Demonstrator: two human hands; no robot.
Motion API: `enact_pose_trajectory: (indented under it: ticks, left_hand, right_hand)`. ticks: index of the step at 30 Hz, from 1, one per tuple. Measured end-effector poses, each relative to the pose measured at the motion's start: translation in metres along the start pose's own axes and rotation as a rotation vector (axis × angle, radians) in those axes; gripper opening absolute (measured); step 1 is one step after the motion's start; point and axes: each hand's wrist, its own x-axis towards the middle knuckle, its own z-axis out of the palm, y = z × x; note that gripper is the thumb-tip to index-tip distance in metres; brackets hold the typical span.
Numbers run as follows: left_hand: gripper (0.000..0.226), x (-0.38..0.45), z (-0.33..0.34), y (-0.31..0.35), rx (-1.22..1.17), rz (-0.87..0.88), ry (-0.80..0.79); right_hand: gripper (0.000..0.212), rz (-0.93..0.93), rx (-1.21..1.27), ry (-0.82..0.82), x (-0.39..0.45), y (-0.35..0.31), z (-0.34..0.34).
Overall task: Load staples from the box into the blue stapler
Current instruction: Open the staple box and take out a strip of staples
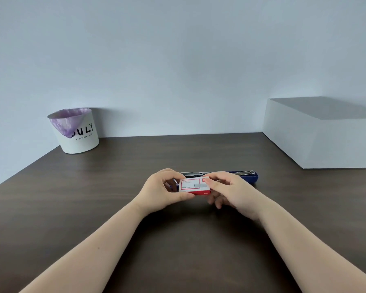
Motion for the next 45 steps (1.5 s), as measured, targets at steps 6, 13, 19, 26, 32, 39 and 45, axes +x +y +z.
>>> enact_pose_trajectory:
  ticks: [6,13,19,26,32,39,45]
  left_hand:
    - [0.034,0.0,-0.003,-0.004,-0.161,-0.03,0.012]
    - [0.031,-0.001,-0.007,-0.004,-0.308,-0.105,0.036]
    - [0.033,-0.001,-0.006,-0.003,-0.271,-0.102,0.027]
    - [0.035,0.0,-0.005,-0.004,-0.245,-0.08,0.048]
    - [0.038,-0.001,-0.01,0.001,-0.384,-0.093,0.14]
    - [0.044,0.0,-0.01,0.009,-0.447,-0.038,0.149]
    - [0.044,-0.001,-0.013,0.003,-0.453,-0.046,0.126]
  right_hand:
    - [0.028,0.01,0.22,-0.094,0.003,0.002,0.0]
    - [0.032,-0.021,0.295,-0.073,0.003,0.002,-0.005]
    - [0.023,-0.024,0.217,0.07,0.002,-0.002,0.002]
    - [0.01,0.026,0.153,0.165,0.005,-0.001,0.0]
    - [0.013,0.112,0.202,0.18,0.008,0.001,-0.007]
    - [0.011,0.122,0.182,0.172,0.008,0.0,-0.005]
    - [0.023,-0.119,-0.492,0.268,0.005,-0.004,-0.005]
